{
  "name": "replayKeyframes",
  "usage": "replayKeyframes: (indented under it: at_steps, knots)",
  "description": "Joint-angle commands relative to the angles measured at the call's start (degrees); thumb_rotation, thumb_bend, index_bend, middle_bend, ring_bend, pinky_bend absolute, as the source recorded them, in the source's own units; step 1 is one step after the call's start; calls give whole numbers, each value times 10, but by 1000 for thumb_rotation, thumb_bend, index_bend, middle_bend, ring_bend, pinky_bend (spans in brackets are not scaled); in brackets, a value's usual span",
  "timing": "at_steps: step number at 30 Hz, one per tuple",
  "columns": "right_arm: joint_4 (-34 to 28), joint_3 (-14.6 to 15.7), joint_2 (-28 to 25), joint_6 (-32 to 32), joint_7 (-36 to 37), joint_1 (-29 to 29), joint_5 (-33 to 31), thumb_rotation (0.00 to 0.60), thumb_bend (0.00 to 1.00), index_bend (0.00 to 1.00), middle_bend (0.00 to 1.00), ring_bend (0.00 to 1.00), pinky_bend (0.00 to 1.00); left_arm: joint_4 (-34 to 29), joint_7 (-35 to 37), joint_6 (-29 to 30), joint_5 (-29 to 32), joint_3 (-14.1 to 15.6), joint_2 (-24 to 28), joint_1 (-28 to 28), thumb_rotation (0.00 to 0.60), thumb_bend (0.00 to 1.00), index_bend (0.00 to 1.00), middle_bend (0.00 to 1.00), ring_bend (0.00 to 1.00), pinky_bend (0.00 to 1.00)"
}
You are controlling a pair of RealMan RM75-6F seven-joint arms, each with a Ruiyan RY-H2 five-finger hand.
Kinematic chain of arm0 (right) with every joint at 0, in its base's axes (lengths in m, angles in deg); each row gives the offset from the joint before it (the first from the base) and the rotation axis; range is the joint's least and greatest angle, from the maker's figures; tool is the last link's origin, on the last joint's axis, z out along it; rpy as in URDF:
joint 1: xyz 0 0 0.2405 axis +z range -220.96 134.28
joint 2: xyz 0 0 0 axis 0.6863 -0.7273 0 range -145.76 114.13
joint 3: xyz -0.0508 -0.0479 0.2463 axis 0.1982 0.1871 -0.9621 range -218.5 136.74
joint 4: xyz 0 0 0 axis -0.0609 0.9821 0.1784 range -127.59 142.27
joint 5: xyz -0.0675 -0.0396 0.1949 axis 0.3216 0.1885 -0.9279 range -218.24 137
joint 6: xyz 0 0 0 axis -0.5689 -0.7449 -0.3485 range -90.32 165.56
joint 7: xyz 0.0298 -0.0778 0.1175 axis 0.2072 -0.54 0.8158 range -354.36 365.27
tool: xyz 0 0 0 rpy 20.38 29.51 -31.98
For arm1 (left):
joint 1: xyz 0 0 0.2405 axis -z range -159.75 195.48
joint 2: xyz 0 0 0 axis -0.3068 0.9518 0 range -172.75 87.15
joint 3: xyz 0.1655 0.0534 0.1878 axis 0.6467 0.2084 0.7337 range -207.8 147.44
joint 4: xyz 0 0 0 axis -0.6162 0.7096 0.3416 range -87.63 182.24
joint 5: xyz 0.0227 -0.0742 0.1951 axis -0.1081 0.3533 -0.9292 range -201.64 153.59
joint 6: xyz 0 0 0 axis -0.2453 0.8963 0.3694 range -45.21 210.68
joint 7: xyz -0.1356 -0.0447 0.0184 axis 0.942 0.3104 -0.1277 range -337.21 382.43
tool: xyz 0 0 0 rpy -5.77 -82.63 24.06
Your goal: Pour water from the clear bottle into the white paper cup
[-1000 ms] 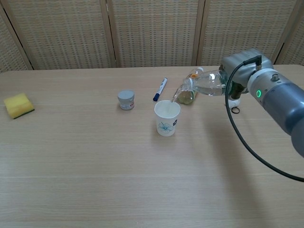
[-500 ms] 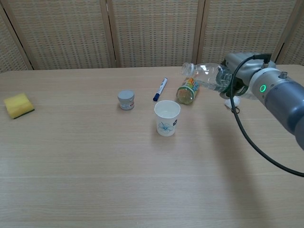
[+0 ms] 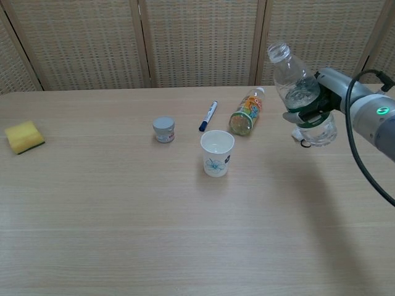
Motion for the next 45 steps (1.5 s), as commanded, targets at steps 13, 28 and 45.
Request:
replayKeyframes:
  at_steps: [13, 28, 45]
  knots:
    - [104, 39, 21, 97, 404, -68, 162, 600, 830, 568, 606, 583, 402, -2, -27, -8, 4, 2, -11, 4, 600, 24, 0, 0, 0, 0]
    - [257, 63, 116, 31, 530, -65, 237, 600, 738, 568, 540, 486, 327, -1, -31, -16, 8, 3, -13, 7, 600, 24, 0, 0, 0, 0]
    - [286, 86, 110, 51, 580, -61, 261, 600, 105, 110, 94, 65, 116, -2, -38, -17, 11, 3, -16, 8, 600, 25, 0, 0, 0, 0]
